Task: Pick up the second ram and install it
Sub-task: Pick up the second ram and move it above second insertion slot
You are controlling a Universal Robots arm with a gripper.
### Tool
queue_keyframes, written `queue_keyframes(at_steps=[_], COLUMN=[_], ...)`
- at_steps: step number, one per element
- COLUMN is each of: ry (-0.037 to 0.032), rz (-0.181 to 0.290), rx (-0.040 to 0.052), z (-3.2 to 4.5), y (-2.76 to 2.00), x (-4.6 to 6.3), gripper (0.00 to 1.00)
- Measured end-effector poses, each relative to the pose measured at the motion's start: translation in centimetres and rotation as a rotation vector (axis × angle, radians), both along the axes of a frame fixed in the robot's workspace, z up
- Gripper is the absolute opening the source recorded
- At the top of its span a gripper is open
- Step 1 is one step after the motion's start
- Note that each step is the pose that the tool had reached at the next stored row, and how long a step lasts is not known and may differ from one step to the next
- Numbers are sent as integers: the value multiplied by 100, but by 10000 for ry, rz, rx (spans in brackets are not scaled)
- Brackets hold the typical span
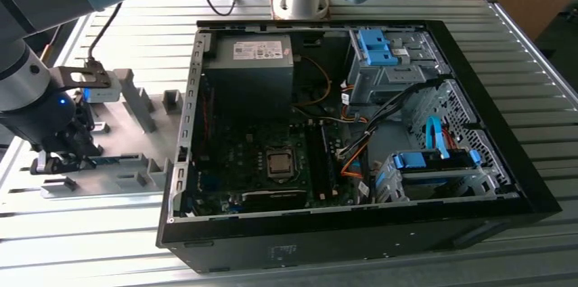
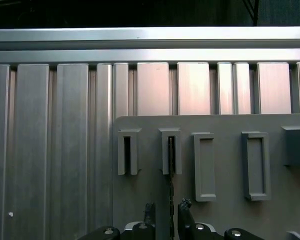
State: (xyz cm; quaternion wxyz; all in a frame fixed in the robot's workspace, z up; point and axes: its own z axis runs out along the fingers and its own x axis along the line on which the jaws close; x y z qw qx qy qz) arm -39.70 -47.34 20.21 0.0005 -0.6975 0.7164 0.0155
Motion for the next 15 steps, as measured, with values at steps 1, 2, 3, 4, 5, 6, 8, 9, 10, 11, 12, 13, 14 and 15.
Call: queue_keyframes(at_steps=[1,2,3,4,5,6,8,9,10,11,12,13,14,15], ry=[0,1,0,0,0,0,0,0,-1,0,0,-2,-3,0], rz=[0,0,-1,0,0,0,0,0,0,-1,-1,-1,-1,0], rx=[0,0,0,0,0,0,0,0,2,17,42,59,59,57], z=[0,0,0,0,0,0,-1,-1,-1,-3,-4,-9,-14,-19], y=[0,0,0,0,0,0,0,0,0,1,0,1,1,0], x=[0,0,0,0,0,0,0,0,0,0,-1,0,0,0], gripper=[31,31,31,31,31,31,31,31,31,31,31,31,31,31])
